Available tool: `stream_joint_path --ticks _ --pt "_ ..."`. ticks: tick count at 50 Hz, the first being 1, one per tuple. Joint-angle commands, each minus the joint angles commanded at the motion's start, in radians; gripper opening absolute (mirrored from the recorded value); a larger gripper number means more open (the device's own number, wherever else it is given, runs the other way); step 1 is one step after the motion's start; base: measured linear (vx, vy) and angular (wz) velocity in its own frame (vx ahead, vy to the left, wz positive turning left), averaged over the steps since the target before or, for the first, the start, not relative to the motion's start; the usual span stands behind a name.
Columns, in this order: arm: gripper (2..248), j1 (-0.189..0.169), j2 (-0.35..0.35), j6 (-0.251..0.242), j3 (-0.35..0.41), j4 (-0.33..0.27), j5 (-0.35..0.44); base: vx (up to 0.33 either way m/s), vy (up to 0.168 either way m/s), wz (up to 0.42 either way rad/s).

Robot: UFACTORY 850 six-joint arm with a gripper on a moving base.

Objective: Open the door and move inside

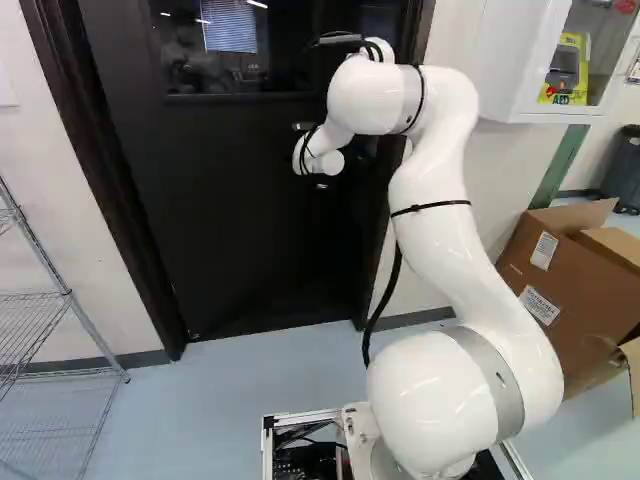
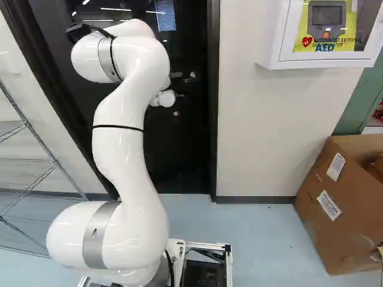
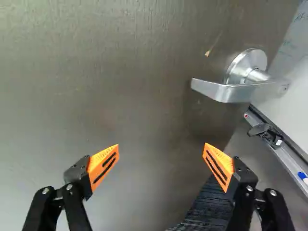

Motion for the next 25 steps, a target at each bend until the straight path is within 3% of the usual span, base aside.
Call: stream_joint_path --ticks 25 --pt "247 0.016 0.118 0.0 0.159 -0.02 0.0 0.0 0.0 0.0"
